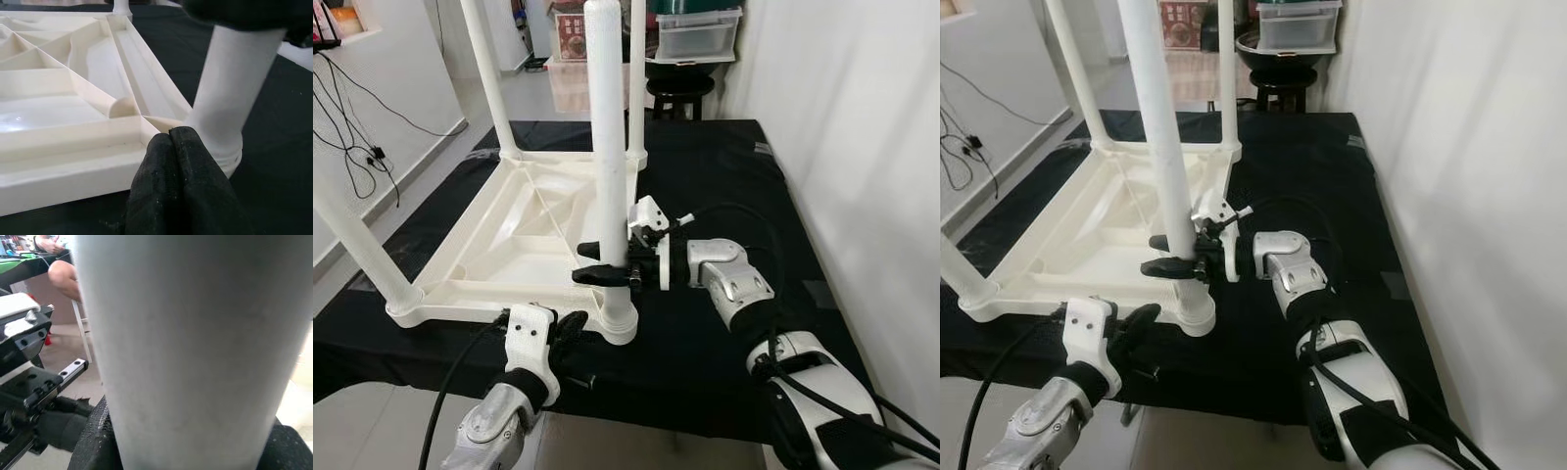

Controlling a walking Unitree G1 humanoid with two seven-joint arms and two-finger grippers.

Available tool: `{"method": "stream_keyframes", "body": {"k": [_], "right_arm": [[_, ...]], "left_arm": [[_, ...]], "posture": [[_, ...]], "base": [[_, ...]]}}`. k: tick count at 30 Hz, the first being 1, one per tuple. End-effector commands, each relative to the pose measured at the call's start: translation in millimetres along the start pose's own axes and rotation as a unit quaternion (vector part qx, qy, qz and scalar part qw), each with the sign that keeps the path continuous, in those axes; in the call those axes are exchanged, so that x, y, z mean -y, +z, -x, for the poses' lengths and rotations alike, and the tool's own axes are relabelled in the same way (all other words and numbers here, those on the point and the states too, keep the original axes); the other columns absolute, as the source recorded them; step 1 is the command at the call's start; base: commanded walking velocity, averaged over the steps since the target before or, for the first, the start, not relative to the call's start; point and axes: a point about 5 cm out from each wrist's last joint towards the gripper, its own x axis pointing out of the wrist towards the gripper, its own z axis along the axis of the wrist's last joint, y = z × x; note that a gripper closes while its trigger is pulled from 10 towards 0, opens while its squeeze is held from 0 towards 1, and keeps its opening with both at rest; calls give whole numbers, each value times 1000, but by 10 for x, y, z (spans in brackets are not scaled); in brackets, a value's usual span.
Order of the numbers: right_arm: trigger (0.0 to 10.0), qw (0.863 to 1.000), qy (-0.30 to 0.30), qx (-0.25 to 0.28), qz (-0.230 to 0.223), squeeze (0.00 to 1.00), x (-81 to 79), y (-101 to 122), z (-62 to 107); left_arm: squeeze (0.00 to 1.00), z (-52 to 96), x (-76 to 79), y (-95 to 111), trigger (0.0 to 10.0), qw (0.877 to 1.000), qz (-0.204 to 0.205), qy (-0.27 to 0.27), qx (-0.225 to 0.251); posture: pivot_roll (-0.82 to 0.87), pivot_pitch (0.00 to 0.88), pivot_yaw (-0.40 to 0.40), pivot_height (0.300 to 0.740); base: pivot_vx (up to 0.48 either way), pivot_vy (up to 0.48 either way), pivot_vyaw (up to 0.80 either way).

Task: Building children table

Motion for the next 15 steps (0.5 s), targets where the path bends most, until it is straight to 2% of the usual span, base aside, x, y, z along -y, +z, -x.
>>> {"method": "stream_keyframes", "body": {"k": [1, 3, 5, 6, 7, 8, 9, 10, 11, 15], "right_arm": [[0, 1000, 2, 0, -9, 0, -45, -107, 22], [0, 1000, -7, 2, -8, 0, -37, -108, 39], [0, 996, -87, -7, -6, 0, -41, -183, 78], [0, 959, -280, -3, -48, 0, 52, -274, 55], [0, 907, -414, -10, -81, 0, 94, -360, 87], [0, 907, -414, -10, -81, 0, 94, -360, 87], [0, 892, -440, -25, -95, 0, -92, -500, 34], [0, 902, -423, -48, -74, 0, -257, -590, -29], [0, 922, -378, -54, -69, 0, -373, -628, -91], [0, 931, -355, -48, -66, 0, -346, -589, -115]], "left_arm": [[0, 13, -22, 13, 10000, 1000, 1, -1, 4], [0, 18, -18, 20, 10000, 1000, 0, -2, 5], [0, 32, -21, 39, 10000, 1000, 5, -1, 9], [0, 50, -27, 50, 10000, 1000, 5, 0, 11], [0, 63, -32, 57, 10000, 1000, 5, 1, 12], [0, 63, -32, 57, 10000, 1000, 5, 1, 12], [0, 83, -46, 80, 10000, 1000, 6, 7, 21], [0, 103, -54, 86, 10000, 1000, 8, 11, 26], [0, 115, -55, 88, 10000, 999, 8, 12, 28], [0, 140, -61, 102, 10000, 999, 19, 8, 32]], "posture": [[-49, 0, 54, 740], [-49, 0, 54, 740], [-49, 0, 41, 740], [-76, 14, 33, 740], [-76, 14, 33, 740], [-76, 14, 33, 740], [-93, 38, 59, 740], [-111, 39, 71, 740], [-106, 32, 65, 740], [-73, 42, 44, 740]], "base": [[0, 0, 0], [0, 0, 0], [0, 0, 0], [0, 0, 0], [0, 0, 0], [0, 0, 0], [0, 0, 0], [0, 0, 0], [0, 0, 0], [0, 0, 0]]}}
